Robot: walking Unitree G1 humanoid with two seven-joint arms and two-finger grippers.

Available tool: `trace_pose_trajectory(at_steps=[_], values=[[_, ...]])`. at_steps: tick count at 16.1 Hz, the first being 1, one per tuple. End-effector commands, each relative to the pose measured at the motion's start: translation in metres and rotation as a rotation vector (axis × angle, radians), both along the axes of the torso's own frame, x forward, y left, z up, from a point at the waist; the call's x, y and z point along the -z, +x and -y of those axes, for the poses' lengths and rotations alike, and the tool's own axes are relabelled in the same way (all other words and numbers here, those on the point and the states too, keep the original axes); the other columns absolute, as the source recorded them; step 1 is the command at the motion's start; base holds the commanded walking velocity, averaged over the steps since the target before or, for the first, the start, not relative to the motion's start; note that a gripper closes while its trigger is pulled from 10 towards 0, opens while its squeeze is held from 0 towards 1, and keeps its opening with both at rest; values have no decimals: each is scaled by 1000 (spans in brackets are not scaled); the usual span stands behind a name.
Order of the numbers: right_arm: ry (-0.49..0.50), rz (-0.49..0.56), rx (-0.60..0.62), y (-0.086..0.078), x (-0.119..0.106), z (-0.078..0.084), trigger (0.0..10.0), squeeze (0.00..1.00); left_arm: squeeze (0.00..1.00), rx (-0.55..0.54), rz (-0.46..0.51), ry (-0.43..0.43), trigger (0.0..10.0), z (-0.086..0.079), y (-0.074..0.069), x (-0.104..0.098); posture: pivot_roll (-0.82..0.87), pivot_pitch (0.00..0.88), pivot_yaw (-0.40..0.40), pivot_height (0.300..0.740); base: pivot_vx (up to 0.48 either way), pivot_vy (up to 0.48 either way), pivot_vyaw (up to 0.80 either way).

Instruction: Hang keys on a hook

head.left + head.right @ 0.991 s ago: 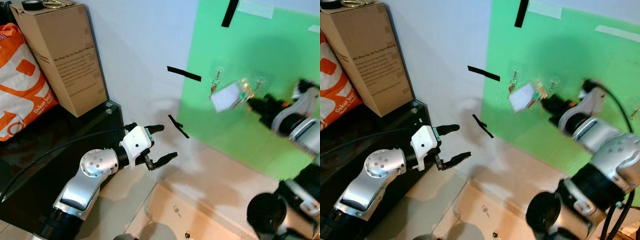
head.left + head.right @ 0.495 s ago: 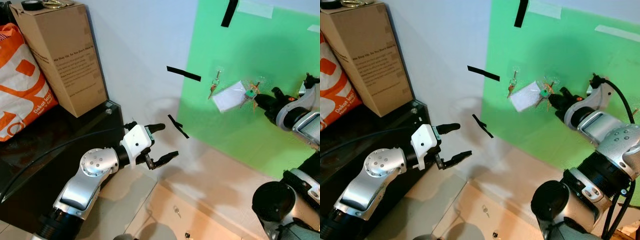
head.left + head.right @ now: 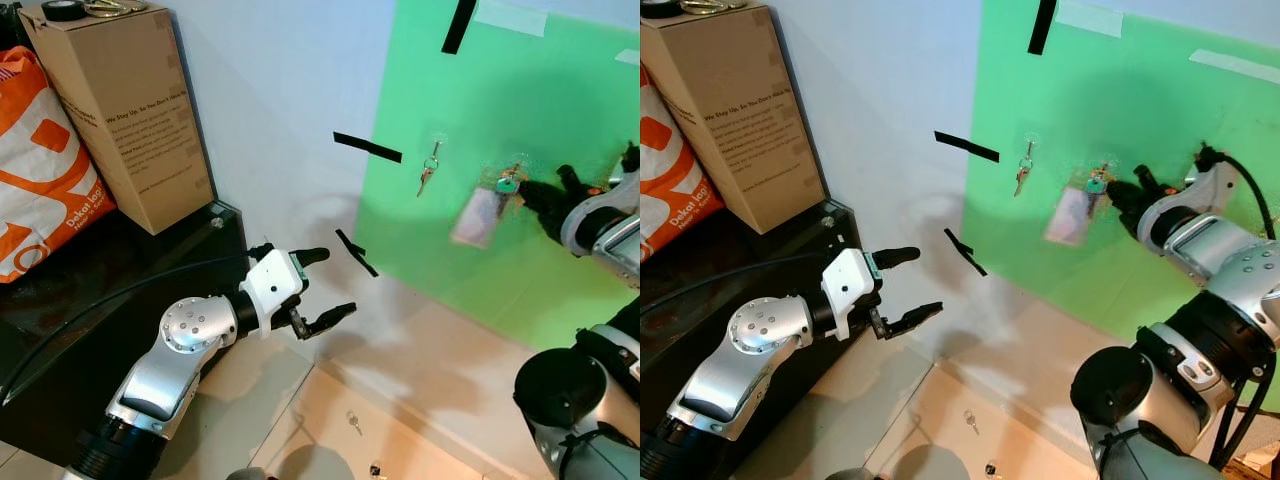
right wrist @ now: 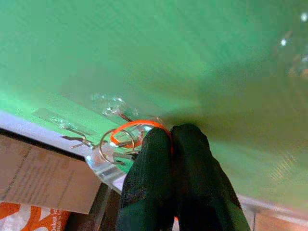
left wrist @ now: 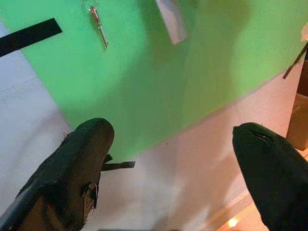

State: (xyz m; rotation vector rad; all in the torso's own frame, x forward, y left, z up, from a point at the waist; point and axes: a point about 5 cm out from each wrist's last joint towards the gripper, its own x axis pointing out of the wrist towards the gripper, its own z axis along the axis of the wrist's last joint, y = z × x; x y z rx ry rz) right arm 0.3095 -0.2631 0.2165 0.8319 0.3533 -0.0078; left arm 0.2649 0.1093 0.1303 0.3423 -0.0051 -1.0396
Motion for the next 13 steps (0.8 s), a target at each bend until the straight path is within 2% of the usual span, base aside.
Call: trace_pose_trajectory(at_steps=[1,8,13], values=[[-5,48,-15,0,-11,0,10000,0,369,-1,19,-8,10000,-2,1,-7,20,0,-39,740,0,0,0],[80,13,-29,0,-10,0,10000,0,365,7,11,-6,10000,-2,1,-7,20,0,-37,740,0,0,0],[27,-120,-83,-4,4,-3,10000,0,369,9,5,-3,10000,-1,0,-5,20,0,-37,740,0,0,0]])
